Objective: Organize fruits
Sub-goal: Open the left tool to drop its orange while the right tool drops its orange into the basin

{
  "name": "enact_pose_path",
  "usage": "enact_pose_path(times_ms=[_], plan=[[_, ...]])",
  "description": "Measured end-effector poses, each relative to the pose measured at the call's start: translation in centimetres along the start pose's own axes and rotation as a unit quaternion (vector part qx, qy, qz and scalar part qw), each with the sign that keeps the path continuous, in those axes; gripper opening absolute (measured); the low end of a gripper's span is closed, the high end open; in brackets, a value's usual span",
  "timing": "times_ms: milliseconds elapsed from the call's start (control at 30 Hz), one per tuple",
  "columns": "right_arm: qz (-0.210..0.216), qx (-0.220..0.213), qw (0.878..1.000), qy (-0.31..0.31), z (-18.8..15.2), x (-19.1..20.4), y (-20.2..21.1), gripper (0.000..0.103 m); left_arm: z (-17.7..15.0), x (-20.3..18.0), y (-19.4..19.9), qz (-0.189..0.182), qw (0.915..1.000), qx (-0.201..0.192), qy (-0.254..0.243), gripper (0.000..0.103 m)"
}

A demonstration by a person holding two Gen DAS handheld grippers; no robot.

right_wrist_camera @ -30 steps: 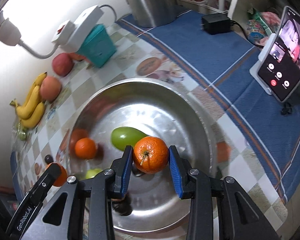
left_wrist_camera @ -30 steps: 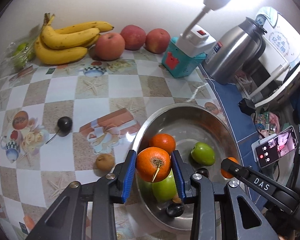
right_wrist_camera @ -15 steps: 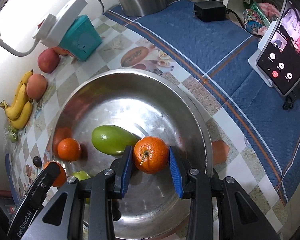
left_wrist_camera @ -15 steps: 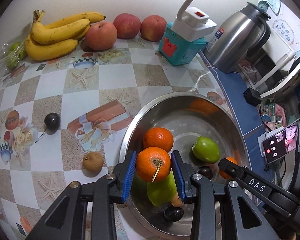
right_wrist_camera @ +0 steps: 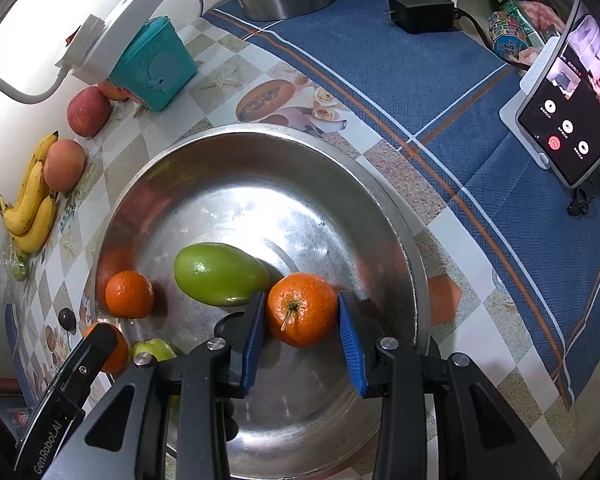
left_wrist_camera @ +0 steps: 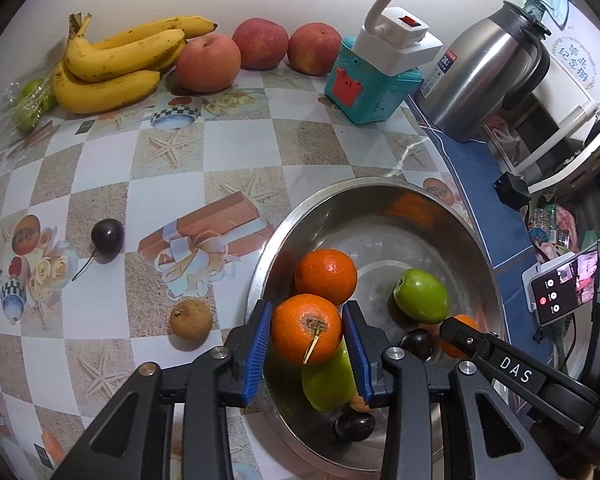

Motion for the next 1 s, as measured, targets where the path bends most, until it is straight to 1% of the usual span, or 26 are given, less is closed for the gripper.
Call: enact_pose_path(times_ms=[100, 167, 200, 300, 433, 500, 567, 867, 1000], plan=[[-0.001, -0.001, 1.0, 0.002, 0.1, 0.1, 0.0, 0.038, 0.0, 0.0, 0.2, 0.0, 1.0, 0.0, 0.0, 0.041], [-0.001, 0.0, 1.0, 0.001, 0.1, 0.1, 0.0, 0.038, 0.1, 0.0, 0.4, -0.002, 1.0, -0.003, 0.0, 0.052], [0.0, 0.0, 1.0, 0.0, 0.1, 0.0, 0.0, 0.039, 0.2, -0.1, 0.6, -0.004, 1.0, -0.005, -0.002, 0.054], [0.001, -0.005, 1.0, 0.0, 0.2, 0.0, 0.3, 0.044, 0.4, -0.6, 1.3, -0.008, 0.9999, -0.013, -0.008, 0.054], [0.003, -0.019, 1.0, 0.005, 0.4, 0.3, 1.4, 0.045, 0.7, -0.9, 2.3, -0.009, 0.9997, -0.021, -0.012, 0.054], [0.004, -0.026, 1.0, 0.009, 0.5, 0.5, 1.9, 0.045, 0.9, -0.9, 2.9, -0.006, 0.9996, -0.026, -0.011, 0.056], [0.006, -0.032, 0.999, 0.013, 0.4, 0.7, 2.3, 0.045, 1.0, -0.6, 3.4, 0.001, 0.9995, -0.03, -0.008, 0.058], [0.016, -0.047, 0.998, 0.039, -0.1, 2.2, 3.9, 0.045, 1.1, 2.1, 5.4, 0.054, 0.9976, -0.039, 0.018, 0.061], [0.019, -0.046, 0.997, 0.052, -0.6, 3.0, 4.0, 0.045, 1.0, 3.7, 6.2, 0.079, 0.9955, -0.04, 0.034, 0.061]])
Point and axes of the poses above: each gripper's, at about its wrist camera, not at the fingertips, and y roughly against the way its jaws point, x to its left, z to its top, the point moved 2 cm from there along -y, roughly the way its jaws point, and after that the axes turned 13 degrees about -z, right-handed, at the moved point
